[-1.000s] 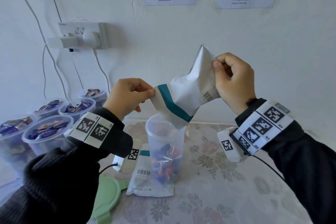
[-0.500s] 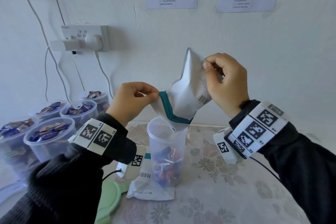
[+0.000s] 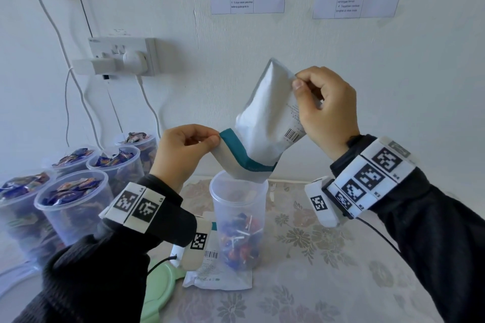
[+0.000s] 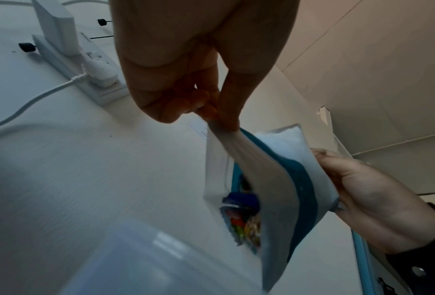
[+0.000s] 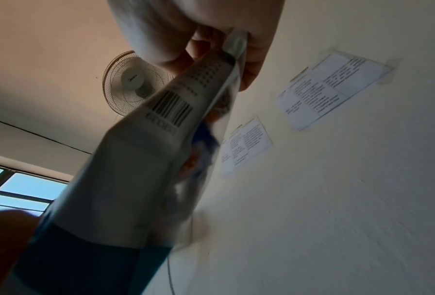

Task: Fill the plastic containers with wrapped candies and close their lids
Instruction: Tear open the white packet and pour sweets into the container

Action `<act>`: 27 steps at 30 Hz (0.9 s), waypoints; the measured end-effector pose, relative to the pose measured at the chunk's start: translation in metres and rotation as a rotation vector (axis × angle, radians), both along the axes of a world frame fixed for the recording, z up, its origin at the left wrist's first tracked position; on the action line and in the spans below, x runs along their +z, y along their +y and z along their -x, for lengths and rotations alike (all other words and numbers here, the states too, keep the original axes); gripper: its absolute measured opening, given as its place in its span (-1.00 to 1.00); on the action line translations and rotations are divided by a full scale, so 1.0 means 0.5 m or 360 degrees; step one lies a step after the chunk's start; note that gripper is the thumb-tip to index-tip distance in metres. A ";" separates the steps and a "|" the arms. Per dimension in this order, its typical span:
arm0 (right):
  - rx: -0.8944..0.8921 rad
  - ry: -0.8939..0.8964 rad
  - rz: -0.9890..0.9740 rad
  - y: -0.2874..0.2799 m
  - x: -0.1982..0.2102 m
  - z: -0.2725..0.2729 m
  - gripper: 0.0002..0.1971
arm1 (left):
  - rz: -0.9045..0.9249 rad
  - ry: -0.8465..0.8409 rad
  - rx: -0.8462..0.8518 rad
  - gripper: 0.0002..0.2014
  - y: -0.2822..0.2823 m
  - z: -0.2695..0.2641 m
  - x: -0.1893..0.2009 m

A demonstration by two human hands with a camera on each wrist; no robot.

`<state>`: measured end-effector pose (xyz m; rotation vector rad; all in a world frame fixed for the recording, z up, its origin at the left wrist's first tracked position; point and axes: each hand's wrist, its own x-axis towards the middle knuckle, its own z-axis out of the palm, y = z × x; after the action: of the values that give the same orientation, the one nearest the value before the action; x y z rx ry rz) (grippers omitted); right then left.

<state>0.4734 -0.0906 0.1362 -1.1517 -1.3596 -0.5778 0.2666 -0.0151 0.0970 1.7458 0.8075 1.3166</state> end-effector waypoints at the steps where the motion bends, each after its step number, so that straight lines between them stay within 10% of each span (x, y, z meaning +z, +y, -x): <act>1: -0.0004 0.0004 -0.0014 -0.001 0.005 -0.004 -0.84 | 0.0008 -0.0041 0.0005 -0.78 0.001 0.002 0.000; 27: 0.0005 0.0036 -0.0040 0.012 -0.002 0.016 -0.84 | 0.0124 -0.0164 -0.0029 -0.79 -0.010 -0.006 -0.026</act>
<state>0.4655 -0.0846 0.1351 -1.1325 -1.3311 -0.5764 0.2694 -0.0201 0.0840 1.6075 0.7725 1.3340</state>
